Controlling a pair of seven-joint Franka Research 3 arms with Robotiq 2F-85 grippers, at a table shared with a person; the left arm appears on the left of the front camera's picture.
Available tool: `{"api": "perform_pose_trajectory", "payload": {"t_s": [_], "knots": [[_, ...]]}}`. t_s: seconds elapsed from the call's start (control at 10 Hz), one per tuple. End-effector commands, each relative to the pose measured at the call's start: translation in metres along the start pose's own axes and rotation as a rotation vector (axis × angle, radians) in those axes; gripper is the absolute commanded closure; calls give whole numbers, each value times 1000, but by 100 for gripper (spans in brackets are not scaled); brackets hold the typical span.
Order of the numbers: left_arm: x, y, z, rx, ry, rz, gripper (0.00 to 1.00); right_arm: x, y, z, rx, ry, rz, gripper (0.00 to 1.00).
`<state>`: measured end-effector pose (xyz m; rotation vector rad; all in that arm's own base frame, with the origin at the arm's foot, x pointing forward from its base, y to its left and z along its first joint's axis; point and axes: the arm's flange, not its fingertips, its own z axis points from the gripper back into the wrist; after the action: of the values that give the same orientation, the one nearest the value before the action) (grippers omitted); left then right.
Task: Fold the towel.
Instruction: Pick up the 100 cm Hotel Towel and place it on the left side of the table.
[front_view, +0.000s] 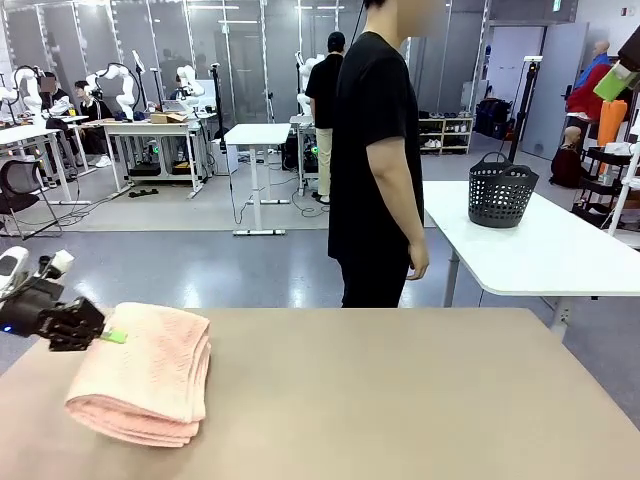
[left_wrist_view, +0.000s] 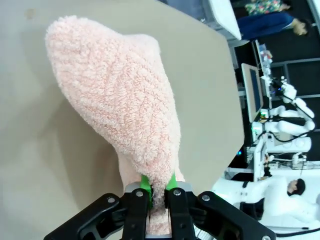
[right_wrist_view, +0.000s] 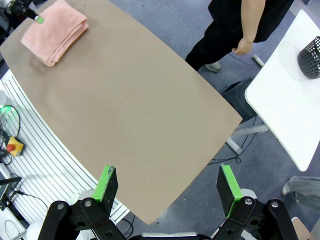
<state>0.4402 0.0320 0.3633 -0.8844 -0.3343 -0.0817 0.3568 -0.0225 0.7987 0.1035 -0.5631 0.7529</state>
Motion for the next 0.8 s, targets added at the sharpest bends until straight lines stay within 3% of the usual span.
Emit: {"api": "perform_pose_trajectory", "payload": {"t_s": [0.0, 0.6, 0.7], "knots": [[0, 30, 10, 62, 65, -49, 88, 2, 1, 0, 3, -5, -14, 0], [11, 110, 29, 245, 12, -2, 88, 2, 1, 0, 3, -5, -14, 0], [10, 113, 29, 261, 21, 7, 74, 2, 1, 0, 3, -5, -14, 0]]}}
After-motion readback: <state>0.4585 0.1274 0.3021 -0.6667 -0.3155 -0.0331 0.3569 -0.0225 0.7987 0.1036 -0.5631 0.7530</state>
